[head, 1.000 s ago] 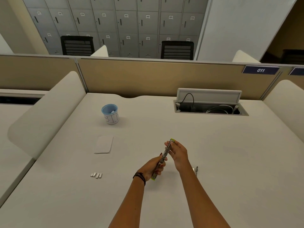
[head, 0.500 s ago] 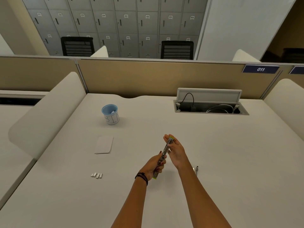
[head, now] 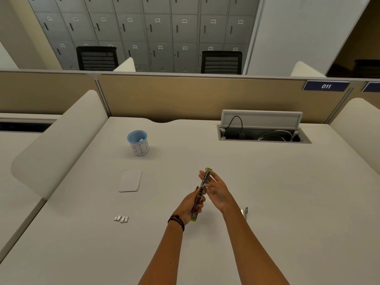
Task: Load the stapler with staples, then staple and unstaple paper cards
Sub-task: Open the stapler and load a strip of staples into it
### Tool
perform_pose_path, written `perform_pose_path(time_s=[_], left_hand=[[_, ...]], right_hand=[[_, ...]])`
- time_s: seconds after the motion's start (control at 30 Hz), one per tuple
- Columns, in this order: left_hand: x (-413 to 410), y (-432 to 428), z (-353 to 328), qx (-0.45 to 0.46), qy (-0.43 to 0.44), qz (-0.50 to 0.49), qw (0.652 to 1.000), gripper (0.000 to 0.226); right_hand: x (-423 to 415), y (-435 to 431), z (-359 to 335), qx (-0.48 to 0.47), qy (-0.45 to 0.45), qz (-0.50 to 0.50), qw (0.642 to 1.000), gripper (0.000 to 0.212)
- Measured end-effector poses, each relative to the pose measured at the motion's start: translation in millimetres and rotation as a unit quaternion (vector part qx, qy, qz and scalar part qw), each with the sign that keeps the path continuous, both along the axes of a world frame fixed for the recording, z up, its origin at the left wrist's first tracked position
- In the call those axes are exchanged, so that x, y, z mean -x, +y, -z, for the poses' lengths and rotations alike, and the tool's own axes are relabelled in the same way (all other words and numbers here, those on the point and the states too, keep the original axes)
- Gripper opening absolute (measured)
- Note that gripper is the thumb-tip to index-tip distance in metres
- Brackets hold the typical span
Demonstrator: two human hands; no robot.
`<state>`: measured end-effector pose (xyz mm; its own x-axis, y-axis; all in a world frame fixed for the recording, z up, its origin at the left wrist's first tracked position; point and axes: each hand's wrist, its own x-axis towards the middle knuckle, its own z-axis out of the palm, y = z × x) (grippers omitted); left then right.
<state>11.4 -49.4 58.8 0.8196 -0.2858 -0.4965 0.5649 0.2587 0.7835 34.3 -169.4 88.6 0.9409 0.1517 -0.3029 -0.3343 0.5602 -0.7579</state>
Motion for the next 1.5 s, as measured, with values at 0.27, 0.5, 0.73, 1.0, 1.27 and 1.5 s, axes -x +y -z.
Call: perform_pose_path(time_s=[0.27,0.5,0.73,1.0,1.27,1.5], left_hand=[[-1.4,-6.8,-13.2,-0.052,-0.026,0.005,0.998,0.036],[-0.7,-5.4,-5.8,-0.050,-0.011,0.003,0.999,0.037],[1.7,-5.2,-4.9,-0.045,-0.004,-0.018,0.999,0.037],[-0.8,11.4,1.6,0.089,0.044,-0.148,0.984,0.036],[2.7,43.0,12.7,0.136,0.079,-0.249,0.956,0.039],[11.5,85.8,29.3,0.126,0.071,-0.312,0.939,0.033]], right_hand=[[18.2,5.9,12.2,0.240,-0.045,0.005,0.970,0.047],[19.9,0.7,14.6,0.386,-0.125,0.049,0.913,0.043],[18.2,5.0,20.1,0.425,-0.152,0.053,0.891,0.021],[14.6,22.9,22.1,0.438,-0.184,0.051,0.879,0.007],[10.1,54.4,29.8,0.457,-0.218,-0.047,0.861,0.004],[8.8,98.9,42.1,0.465,-0.237,-0.144,0.841,0.011]])
